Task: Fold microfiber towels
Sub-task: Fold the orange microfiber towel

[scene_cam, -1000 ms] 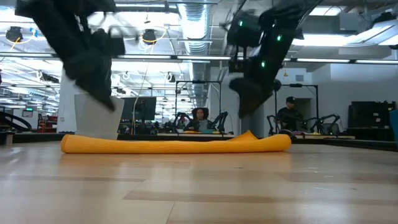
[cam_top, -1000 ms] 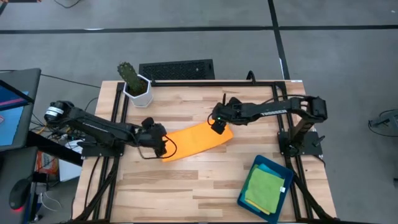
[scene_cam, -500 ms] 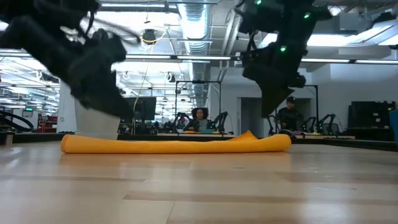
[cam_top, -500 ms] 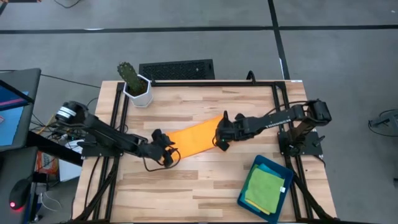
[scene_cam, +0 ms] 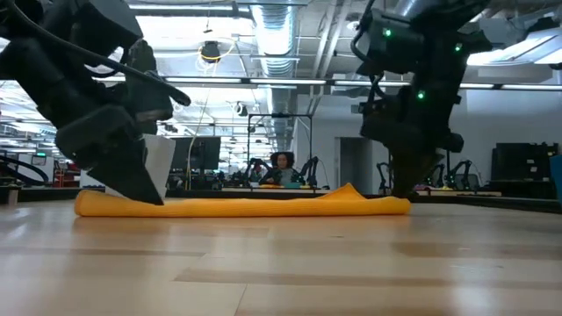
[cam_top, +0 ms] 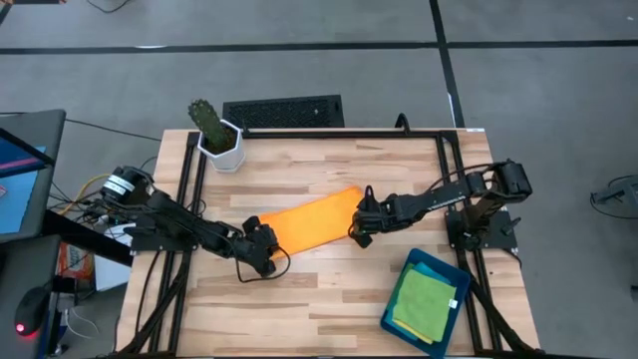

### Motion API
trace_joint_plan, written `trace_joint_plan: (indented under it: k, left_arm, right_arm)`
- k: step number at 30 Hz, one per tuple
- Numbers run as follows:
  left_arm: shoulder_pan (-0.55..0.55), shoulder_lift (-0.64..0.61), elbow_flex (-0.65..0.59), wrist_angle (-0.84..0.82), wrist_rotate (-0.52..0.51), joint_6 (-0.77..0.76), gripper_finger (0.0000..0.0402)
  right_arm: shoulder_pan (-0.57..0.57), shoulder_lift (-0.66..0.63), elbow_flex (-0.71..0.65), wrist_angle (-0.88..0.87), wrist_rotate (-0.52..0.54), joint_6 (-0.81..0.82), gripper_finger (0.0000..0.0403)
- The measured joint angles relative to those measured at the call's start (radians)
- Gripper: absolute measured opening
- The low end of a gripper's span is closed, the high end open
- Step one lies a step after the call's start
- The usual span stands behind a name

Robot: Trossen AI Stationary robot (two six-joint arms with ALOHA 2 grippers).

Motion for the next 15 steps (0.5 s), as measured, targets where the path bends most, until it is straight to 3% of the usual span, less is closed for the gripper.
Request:
trace_joint_plan:
  k: [6,11,15]
  left_arm:
    - [-0.014,-0.04,0.004,-0.133,0.04,-0.02,0.0046]
    - [-0.021,-0.092,0.002,-0.237,0.064,0.046,0.0045]
    - [-0.02,-0.13,0.0,-0.314,0.063,0.157,0.0045]
  right_arm:
    - [0.066,0.0,0.0,0.013,-0.026,0.06,0.0012]
    - [0.142,0.0,0.0,0.036,-0.015,0.134,0.0022]
    - [0.222,-0.013,0.027,0.081,0.223,0.161,0.0024]
